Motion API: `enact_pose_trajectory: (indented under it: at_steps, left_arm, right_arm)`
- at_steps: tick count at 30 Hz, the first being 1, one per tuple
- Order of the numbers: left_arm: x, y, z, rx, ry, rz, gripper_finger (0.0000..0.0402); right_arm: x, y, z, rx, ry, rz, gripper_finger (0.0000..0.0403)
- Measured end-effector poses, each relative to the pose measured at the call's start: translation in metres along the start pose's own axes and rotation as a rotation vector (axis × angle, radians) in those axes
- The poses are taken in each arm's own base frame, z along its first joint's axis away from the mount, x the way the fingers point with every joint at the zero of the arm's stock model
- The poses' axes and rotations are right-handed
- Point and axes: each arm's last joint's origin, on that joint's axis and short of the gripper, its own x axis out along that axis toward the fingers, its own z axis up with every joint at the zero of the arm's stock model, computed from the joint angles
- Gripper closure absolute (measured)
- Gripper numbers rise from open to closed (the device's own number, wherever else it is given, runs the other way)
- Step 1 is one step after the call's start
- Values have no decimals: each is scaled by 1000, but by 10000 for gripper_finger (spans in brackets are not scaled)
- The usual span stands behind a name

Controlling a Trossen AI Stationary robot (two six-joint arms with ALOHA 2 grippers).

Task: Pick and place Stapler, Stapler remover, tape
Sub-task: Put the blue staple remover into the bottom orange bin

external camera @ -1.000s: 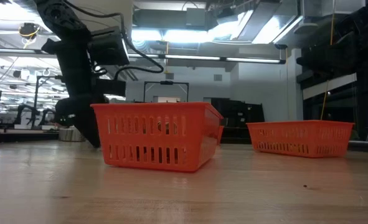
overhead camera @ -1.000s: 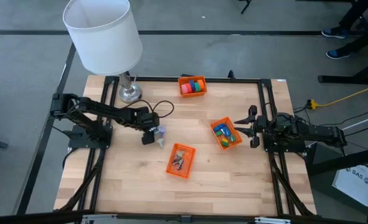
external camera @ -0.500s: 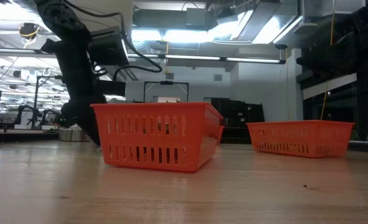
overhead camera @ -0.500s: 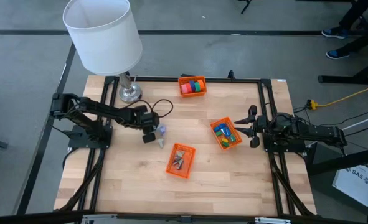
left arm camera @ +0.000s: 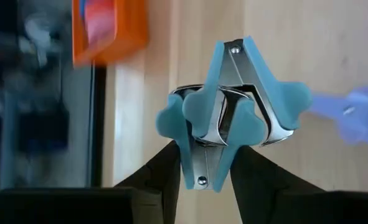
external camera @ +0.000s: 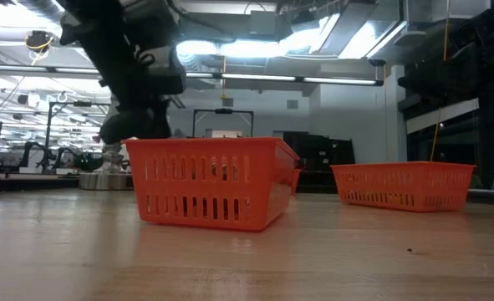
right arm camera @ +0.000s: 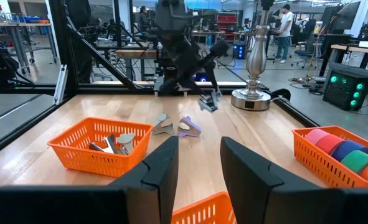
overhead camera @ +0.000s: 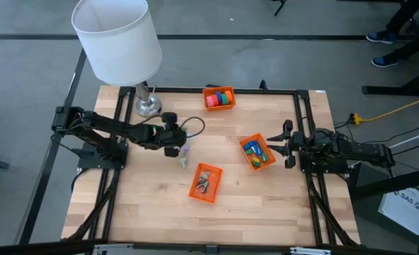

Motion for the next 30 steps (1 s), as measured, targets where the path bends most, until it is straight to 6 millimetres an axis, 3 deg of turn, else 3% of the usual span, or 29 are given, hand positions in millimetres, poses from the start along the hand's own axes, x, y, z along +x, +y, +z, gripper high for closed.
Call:
enact_pose_trajectory:
  at_steps: [4, 8, 14, 24, 30]
  left_arm:
    - [0, -1, 5, 84, -67, -76, 278]
    - [2, 0, 5, 21, -84, -149, 271]
    - [3, 3, 4, -86, -57, -91, 247]
    - [0, 7, 9, -187, -55, -37, 160]
    - [1, 8, 7, -181, -33, -27, 153]
  right_arm:
    - [0, 0, 0, 0, 0, 0, 279]
    - [0, 0, 0, 0, 0, 0, 279]
    - [0, 0, 0, 0, 0, 0, 279]
    - [0, 0, 0, 0, 0, 0, 279]
    - [0, 0, 0, 0, 0, 0, 279]
